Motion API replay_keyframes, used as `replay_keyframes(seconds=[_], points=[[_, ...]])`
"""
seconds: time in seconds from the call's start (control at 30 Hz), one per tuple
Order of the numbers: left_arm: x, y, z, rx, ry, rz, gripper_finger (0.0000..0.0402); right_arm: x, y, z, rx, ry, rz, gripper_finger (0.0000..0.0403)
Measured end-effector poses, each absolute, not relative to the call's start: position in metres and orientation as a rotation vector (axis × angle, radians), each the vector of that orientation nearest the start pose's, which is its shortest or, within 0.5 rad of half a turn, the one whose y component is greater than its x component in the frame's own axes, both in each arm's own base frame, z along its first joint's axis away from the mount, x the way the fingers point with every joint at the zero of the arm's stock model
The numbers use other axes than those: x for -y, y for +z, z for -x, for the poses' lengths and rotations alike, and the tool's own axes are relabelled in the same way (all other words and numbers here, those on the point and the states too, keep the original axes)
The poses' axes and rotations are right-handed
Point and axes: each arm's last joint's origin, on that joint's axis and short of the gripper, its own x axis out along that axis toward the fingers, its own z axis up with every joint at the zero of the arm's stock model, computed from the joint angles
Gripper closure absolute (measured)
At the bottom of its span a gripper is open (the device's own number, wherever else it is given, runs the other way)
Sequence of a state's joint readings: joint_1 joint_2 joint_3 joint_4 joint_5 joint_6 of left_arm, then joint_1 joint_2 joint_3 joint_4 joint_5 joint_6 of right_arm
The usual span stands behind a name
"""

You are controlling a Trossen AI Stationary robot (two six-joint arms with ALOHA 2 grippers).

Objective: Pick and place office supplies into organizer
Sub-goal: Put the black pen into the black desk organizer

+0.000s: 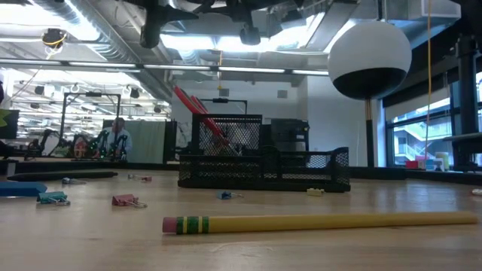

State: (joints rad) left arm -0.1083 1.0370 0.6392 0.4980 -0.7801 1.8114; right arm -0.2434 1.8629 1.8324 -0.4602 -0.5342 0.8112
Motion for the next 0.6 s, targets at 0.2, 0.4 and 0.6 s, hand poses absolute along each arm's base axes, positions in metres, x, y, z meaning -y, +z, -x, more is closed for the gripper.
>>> replay_keyframes(seconds=[0.2,0.4,0.6], points=[[0.0037,0.3001,-0.2245,-0.497,0.525,-1.702,0.0272,0.086,0.3652,-0.416,-0.555,0.091,-0.976,0.0351],[0.004,0.3001,-0.2247,-0.483,0.514,-1.705,0.0274,0.086,0.3652,-0.4159,-0.555,0.091,-0.975,0.0351],[0.004,0.3001,-0.2247,-0.48,0.516,-1.698,0.0308,0.086,0.3652,-0.4159,-0.555,0.092,-0.973,0.0351]])
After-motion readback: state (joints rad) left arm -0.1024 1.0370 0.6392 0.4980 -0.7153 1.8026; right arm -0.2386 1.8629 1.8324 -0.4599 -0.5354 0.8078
